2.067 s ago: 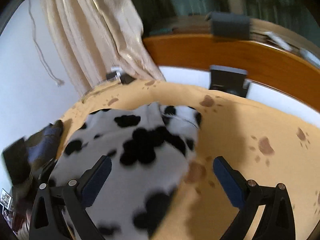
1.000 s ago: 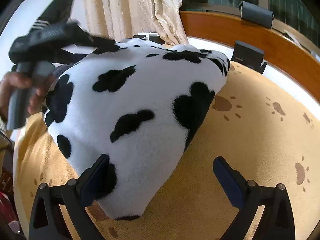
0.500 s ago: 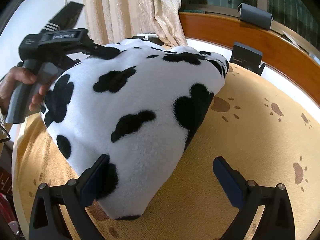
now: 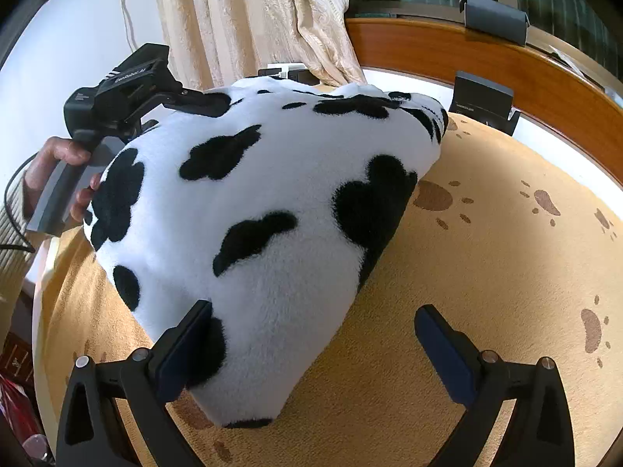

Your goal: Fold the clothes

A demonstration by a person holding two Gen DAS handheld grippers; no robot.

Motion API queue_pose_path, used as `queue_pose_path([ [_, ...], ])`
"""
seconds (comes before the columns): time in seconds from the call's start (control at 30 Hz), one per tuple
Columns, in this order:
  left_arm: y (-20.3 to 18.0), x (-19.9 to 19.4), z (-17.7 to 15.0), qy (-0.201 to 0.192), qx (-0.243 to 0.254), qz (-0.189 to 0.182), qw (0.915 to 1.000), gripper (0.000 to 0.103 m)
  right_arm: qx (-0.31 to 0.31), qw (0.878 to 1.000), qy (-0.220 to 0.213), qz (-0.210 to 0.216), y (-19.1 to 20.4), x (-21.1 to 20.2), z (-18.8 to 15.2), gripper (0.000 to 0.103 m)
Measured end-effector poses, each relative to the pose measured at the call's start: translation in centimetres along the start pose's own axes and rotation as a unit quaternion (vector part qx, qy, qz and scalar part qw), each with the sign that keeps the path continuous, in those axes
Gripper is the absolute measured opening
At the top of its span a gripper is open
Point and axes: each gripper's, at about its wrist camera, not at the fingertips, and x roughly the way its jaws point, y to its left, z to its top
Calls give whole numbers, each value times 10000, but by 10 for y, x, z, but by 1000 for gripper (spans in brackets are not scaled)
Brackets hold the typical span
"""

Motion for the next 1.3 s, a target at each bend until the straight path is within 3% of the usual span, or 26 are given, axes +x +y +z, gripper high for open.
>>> queue_pose_path([
  [0.13, 7, -3, -2, -125, -33, -398, 9991, 103, 114, 9999, 40, 110, -3, 1, -1, 103],
  [0.4, -13, 8, -2, 227, 434, -342, 9982, 103, 230, 9995, 60, 212, -4, 1, -2, 103],
  [0.53, -8, 8, 3, 339, 383, -470, 9976, 103, 516, 9956, -23, 777, -17, -2, -2, 103],
  [0.63, -3, 8, 6, 385, 251, -639, 9969, 103, 1019, 9849, -111, 1397, -39, -6, 8, 103],
  [0.73, -1, 8, 8, 409, 224, -690, 9965, 103, 1913, 9597, -365, 2026, -73, -6, 24, 103],
  [0.8, -2, 8, 7, 417, 233, -687, 9965, 103, 2507, 9409, -447, 2231, -94, 1, 35, 103],
  [0.97, -1, 7, 6, 426, 231, -683, 9965, 103, 3140, 9203, -296, 2317, -116, 35, 60, 103],
  [1.07, 0, 6, 5, 436, 229, -684, 9964, 103, 3264, 9193, -195, 2191, -113, 53, 66, 103],
  [1.2, -2, 7, 6, 438, 225, -666, 9966, 103, 3133, 9304, -212, 1893, -104, 61, 69, 103],
  [1.3, -1, 5, 4, 431, 204, -660, 9967, 103, 3112, 9284, -154, 2024, -100, 67, 73, 103],
])
